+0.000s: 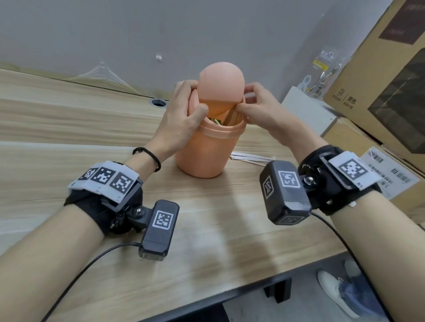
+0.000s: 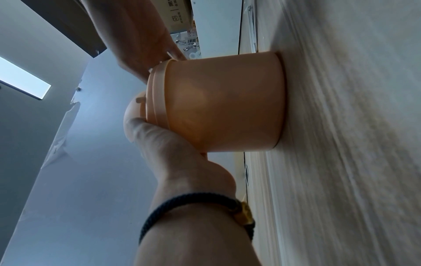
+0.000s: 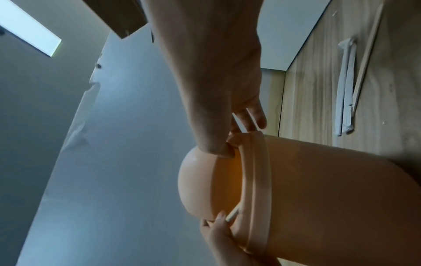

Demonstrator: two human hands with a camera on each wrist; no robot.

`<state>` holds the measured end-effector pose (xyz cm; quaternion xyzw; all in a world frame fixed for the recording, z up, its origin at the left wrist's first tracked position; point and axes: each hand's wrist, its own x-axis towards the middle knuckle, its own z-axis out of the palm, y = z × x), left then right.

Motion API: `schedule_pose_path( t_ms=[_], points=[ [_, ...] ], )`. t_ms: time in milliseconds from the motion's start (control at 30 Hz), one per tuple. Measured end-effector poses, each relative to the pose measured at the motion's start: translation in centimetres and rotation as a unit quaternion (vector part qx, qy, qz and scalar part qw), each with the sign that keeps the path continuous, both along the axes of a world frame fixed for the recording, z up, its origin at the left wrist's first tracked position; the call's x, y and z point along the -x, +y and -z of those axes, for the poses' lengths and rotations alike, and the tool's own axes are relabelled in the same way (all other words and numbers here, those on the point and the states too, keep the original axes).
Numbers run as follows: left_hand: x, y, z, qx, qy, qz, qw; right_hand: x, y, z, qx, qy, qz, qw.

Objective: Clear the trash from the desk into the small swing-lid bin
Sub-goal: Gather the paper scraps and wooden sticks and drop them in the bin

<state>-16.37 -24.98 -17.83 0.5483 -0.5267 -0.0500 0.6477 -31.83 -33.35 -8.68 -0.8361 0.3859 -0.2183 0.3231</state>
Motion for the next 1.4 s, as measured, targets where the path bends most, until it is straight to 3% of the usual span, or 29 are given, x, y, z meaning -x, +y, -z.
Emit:
schedule_pose_path(
  t_ms=[133,200,267,333,533,700,1000,1167,1300,1400],
  points=[
    [0.0,0.1,0.0,-0.003,-0.004,-0.001,1.0,0.9,0.5,-0.7,0.117,-0.082,-0.019,0.99],
    [0.0,0.1,0.0,-0.001,-0.005,0.0,1.0,1.2,1.5,-1.1,0.14,-0.097,-0.094,0.981],
    [0.0,0.1,0.0,0.006,-0.011,0.0,1.0,1.1,2.5,-1.4,0.153,-0.031,-0.19,0.969],
    [0.0,0.1,0.0,0.01,-0.016,0.0,1.0,0.6,3.2,-1.4,0.172,0.061,-0.232,0.956],
    [0.0,0.1,0.0,0.009,-0.006,-0.004,1.0,0.6,3.2,-1.1,0.248,0.101,-0.202,0.942],
    [0.0,0.1,0.0,0.003,-0.003,0.001,1.0,1.1,2.1,-1.0,0.262,0.023,-0.119,0.957],
    [0.0,0.2,0.0,0.003,-0.001,0.003,1.0,1.4,0.2,0.7,0.193,-0.056,-0.001,0.98],
    [0.0,0.1,-0.1,0.0,-0.002,-0.001,1.0,0.6,0.2,0.2,0.172,-0.006,0.04,0.984],
    [0.1,0.2,-0.1,0.001,-0.013,-0.003,1.0,-0.8,0.8,-0.8,0.18,0.131,0.07,0.972],
    [0.0,0.1,-0.1,0.0,-0.013,0.0,1.0,-1.5,1.2,-1.1,0.184,0.168,0.077,0.965]
  ],
)
